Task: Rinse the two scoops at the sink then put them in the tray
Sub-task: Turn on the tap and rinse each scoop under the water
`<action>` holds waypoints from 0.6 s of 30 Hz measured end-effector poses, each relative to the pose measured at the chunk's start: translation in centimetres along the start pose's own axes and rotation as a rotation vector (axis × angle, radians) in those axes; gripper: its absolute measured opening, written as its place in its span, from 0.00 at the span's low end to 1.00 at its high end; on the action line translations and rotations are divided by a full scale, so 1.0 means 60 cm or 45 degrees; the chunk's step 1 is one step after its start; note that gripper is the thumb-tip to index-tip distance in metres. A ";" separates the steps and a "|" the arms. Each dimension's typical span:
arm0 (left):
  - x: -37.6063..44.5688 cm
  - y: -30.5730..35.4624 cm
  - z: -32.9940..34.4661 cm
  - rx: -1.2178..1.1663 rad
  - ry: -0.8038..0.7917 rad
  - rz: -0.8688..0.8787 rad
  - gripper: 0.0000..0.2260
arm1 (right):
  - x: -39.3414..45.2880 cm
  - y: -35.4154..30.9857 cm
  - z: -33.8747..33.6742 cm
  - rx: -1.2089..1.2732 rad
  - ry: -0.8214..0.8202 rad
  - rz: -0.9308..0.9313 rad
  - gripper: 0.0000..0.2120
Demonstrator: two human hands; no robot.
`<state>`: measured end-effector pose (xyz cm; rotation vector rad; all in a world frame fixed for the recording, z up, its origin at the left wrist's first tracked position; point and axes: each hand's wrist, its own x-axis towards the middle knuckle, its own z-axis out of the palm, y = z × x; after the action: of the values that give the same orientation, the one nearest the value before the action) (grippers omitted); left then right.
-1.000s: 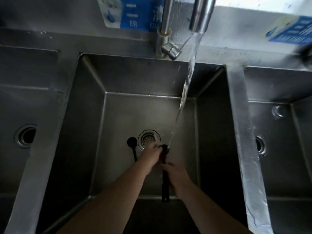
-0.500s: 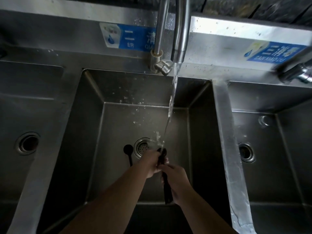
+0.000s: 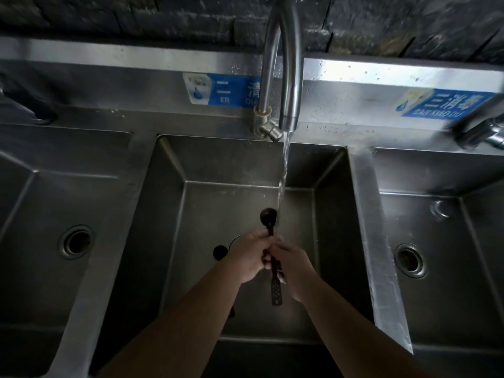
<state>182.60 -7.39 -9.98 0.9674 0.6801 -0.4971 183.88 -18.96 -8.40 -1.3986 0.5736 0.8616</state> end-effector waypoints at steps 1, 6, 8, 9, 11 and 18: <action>0.001 0.010 0.001 -0.013 0.018 0.014 0.06 | 0.002 -0.010 0.003 -0.023 -0.011 0.000 0.08; 0.002 0.070 0.014 -0.017 0.066 0.146 0.11 | 0.005 -0.069 0.019 -0.055 -0.097 -0.094 0.09; -0.002 0.100 0.021 -0.009 0.031 0.255 0.11 | 0.004 -0.099 0.026 -0.085 -0.130 -0.179 0.10; -0.004 0.116 0.026 -0.006 0.011 0.305 0.11 | 0.003 -0.114 0.029 -0.109 -0.145 -0.225 0.10; -0.007 0.148 0.036 -0.020 -0.019 0.376 0.11 | -0.001 -0.146 0.036 -0.122 -0.171 -0.323 0.10; -0.013 0.195 0.052 -0.025 -0.035 0.452 0.11 | -0.012 -0.187 0.044 -0.172 -0.187 -0.475 0.09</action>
<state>190.70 -4.36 -1.43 1.0343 0.4736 -0.1897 192.03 -16.06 -0.76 -1.4898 0.1353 0.7018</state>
